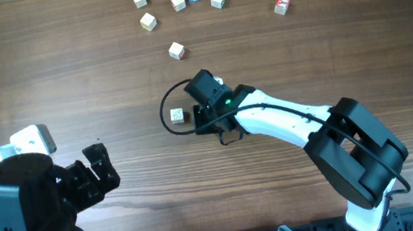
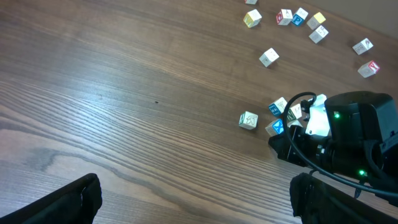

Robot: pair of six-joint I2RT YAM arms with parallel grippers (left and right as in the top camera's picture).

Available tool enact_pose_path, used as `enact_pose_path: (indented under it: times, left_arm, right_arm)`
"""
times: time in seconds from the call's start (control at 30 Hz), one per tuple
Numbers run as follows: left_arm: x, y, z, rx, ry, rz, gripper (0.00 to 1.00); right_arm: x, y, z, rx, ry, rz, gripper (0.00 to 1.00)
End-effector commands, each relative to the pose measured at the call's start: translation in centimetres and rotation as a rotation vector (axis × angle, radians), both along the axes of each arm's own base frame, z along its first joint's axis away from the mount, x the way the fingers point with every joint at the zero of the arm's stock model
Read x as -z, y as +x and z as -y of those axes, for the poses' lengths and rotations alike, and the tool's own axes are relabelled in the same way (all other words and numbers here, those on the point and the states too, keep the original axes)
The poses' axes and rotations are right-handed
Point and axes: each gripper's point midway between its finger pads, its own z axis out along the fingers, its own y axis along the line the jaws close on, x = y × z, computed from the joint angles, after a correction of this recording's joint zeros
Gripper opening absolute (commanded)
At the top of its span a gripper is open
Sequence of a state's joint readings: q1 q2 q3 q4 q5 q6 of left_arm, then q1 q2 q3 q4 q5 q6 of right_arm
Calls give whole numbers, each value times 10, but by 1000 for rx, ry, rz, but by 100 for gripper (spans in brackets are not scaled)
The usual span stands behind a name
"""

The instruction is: Form a circle

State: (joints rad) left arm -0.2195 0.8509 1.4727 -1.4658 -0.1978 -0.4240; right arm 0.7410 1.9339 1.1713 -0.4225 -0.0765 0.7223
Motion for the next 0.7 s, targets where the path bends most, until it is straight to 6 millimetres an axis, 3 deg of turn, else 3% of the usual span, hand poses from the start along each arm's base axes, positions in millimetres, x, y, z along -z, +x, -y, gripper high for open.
enact_pose_path:
  times: [0.0, 0.67]
  left_arm:
    - [-1, 0, -3, -20, 5, 5, 100]
    - [-1, 0, -3, -19, 5, 5, 100]
  right_arm:
    - [-18, 10, -3, 23, 20, 51, 5]
    - [-20, 13, -5, 24, 25, 68, 5]
